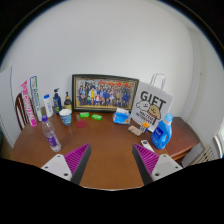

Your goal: Pour water

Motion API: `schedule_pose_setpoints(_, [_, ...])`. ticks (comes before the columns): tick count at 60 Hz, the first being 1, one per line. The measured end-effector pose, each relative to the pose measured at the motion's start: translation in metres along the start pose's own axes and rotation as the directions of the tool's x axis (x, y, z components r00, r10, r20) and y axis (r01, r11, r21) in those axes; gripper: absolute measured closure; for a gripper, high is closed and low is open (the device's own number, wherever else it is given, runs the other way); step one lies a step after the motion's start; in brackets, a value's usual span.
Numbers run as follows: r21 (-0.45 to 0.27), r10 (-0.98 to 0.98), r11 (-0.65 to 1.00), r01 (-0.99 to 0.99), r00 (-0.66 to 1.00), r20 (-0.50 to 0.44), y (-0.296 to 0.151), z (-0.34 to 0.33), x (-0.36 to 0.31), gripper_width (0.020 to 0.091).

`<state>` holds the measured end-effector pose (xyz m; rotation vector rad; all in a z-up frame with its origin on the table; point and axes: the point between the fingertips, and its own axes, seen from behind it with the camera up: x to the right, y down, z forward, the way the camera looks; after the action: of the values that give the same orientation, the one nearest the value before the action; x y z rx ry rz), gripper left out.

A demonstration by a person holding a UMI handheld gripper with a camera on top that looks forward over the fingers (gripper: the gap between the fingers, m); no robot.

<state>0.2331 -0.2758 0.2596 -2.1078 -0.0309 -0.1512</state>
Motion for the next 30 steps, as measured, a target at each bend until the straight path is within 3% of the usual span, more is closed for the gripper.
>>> schedule_pose_setpoints(16, [-0.030,-0.004,1.000,0.004,1.000,0.028,0.019,0.020,-0.076,0.0250])
schedule_pose_setpoints(30, [0.015,-0.005,1.000,0.004,0.991,0.131,0.035,0.056,-0.196,0.0247])
